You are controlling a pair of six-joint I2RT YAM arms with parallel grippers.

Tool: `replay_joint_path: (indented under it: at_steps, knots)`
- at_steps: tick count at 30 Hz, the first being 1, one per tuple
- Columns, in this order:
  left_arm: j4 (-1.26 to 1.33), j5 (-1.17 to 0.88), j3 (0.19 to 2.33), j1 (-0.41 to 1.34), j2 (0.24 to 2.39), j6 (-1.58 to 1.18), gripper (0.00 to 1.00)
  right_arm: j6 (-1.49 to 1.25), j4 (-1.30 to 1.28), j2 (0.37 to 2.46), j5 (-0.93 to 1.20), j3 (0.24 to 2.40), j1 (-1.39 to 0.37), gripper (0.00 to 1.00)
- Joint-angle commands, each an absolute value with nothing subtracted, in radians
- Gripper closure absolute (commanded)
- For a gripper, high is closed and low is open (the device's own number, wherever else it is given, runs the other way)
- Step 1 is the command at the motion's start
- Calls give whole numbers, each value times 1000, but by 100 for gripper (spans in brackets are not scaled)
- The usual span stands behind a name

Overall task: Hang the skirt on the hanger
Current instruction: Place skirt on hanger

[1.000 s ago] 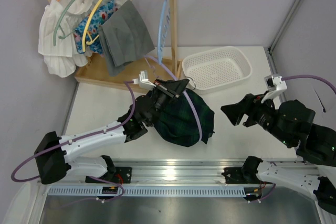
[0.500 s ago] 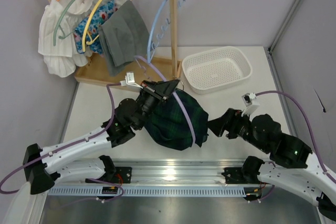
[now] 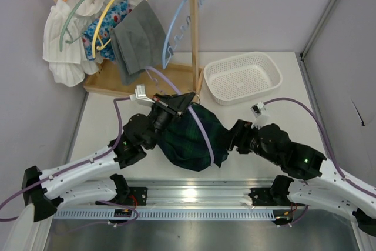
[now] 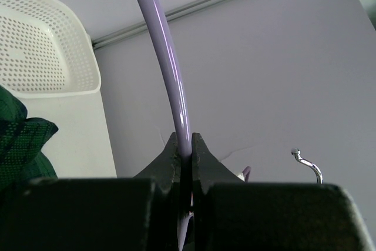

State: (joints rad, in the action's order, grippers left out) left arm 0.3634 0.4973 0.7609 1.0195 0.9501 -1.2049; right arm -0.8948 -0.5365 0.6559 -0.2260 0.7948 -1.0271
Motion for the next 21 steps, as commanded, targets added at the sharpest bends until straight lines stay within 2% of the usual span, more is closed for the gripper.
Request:
replay_joint_path:
  at_steps: [1, 4, 9, 12, 13, 17, 18, 19, 20, 21]
  knots:
    - [465, 525, 773, 1014, 897, -1223, 100, -957, -601, 634, -282, 856, -1054, 25]
    - [465, 525, 769, 1014, 894, -1221, 100, -995, -637, 630, -284, 835, -1074, 25]
    - [468, 520, 761, 1014, 893, -1232, 100, -1016, -514, 635, -255, 752, -1088, 26]
    - [465, 520, 762, 1012, 887, -1235, 100, -1008, -459, 652, -255, 747, -1089, 35]
    - [465, 523, 762, 1014, 884, -1233, 100, -1005, -447, 658, -253, 749, -1089, 45]
    - [460, 532, 758, 1012, 871, -1227, 100, -993, -440, 701, -239, 770, -1089, 62]
    - [460, 532, 755, 1012, 868, -1226, 100, -985, -442, 706, -241, 776, -1089, 72]
    - [459, 532, 752, 1012, 865, -1226, 100, -982, -449, 710, -250, 785, -1089, 95]
    - [459, 531, 749, 1012, 861, -1226, 100, -979, -474, 710, -259, 791, -1089, 100]
    - [454, 529, 744, 1012, 858, -1226, 100, -968, -491, 709, -288, 799, -1088, 100]
